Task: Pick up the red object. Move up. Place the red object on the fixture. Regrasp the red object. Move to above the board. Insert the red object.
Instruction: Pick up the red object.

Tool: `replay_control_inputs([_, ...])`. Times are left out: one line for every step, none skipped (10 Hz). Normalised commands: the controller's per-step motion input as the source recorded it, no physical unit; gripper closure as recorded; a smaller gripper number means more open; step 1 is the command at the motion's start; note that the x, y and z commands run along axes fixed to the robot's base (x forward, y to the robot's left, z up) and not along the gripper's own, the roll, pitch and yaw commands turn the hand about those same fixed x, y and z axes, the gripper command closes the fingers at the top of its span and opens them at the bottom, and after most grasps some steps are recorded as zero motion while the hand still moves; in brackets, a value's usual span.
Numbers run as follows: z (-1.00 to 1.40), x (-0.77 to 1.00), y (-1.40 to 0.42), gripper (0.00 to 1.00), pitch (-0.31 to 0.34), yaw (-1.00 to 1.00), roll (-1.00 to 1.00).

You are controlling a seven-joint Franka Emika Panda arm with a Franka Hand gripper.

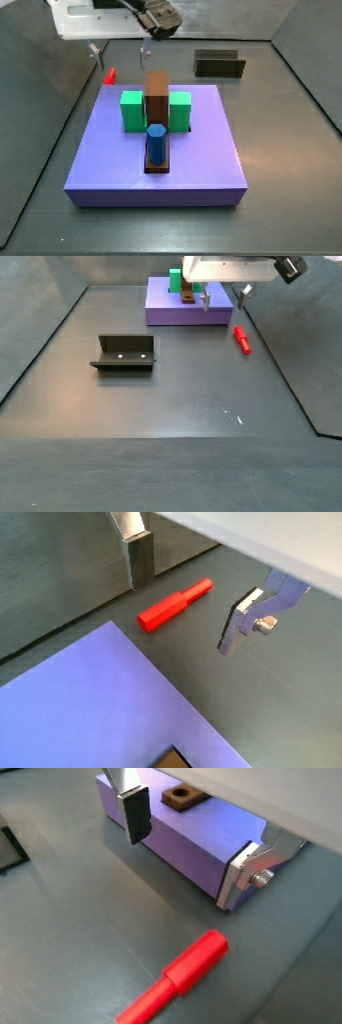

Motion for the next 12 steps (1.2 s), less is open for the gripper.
replay_control_inputs([-0.17, -0.14, 0.0, 0.0, -0.044, -0.06, 0.29])
replay_control_inputs([-0.15, -0.08, 0.0, 0.0, -0.027, -0.07, 0.3])
replay_control_inputs([-0.16, -0.09, 0.0, 0.0, -0.027, -0.06, 0.31])
replay_control_inputs([-0.17, -0.08, 0.0, 0.0, -0.023, -0.05, 0.33])
replay_control_inputs([-0.17, -0.09, 0.0, 0.0, -0.021, -0.05, 0.32])
replay_control_inputs([-0.18, -0.11, 0.0, 0.0, -0.03, -0.05, 0.33])
replay_control_inputs([-0.22, -0.16, 0.0, 0.0, -0.04, -0.04, 0.3])
replay_control_inputs([-0.3, -0.19, 0.0, 0.0, -0.041, -0.01, 0.26])
replay_control_inputs([-0.33, -0.15, 0.0, 0.0, -0.034, 0.0, 0.25])
replay_control_inputs([-0.36, -0.09, 0.01, 0.0, -0.026, 0.0, 0.24])
replay_control_inputs([-0.4, 0.0, 0.01, 0.0, -0.014, 0.0, 0.26])
replay_control_inputs([-0.45, 0.0, 0.02, 0.0, -0.009, 0.0, 0.25])
